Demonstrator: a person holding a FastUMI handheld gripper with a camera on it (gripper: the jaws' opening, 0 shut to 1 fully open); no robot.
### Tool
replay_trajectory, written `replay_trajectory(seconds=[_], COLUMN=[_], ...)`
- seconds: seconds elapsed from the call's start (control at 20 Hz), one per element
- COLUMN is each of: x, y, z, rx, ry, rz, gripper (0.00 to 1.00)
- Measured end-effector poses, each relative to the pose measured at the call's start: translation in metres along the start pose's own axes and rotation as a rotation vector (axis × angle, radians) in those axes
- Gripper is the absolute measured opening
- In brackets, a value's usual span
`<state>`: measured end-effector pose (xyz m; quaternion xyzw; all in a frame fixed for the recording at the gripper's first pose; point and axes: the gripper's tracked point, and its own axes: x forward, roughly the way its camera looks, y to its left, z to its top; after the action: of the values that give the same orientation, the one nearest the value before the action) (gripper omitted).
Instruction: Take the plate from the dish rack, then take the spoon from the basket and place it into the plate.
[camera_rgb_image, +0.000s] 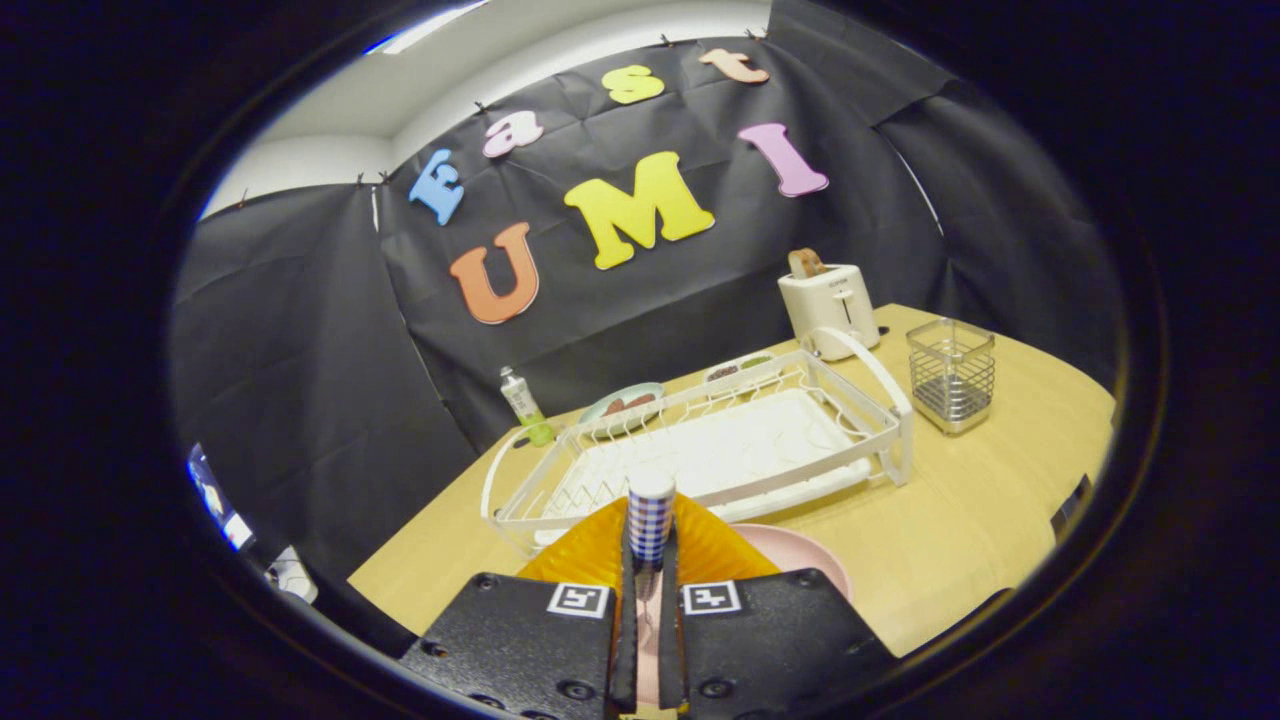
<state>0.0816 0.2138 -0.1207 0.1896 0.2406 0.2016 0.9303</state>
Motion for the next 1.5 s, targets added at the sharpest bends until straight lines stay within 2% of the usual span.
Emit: replay_trajectory(seconds=[0.15, 0.2, 0.3, 0.35, 0.5, 0.7, 1.1, 1.5], x=[-0.004, -0.007, -0.011, -0.014, -0.029, -0.052, -0.098, -0.148], y=[-0.005, -0.008, -0.015, -0.017, -0.021, -0.022, -0.046, -0.087], z=[0.003, 0.007, 0.018, 0.023, 0.044, 0.066, 0.082, 0.114], rx=[-0.018, -0.028, -0.056, -0.072, -0.139, -0.227, -0.307, -0.317], ry=[-0.022, -0.040, -0.078, -0.102, -0.189, -0.288, -0.348, -0.412], rz=[-0.006, -0.020, -0.040, -0.051, -0.082, -0.109, -0.156, -0.211], gripper=[0.18, 0.28, 0.54, 0.58, 0.83, 0.96, 0.98, 0.99])
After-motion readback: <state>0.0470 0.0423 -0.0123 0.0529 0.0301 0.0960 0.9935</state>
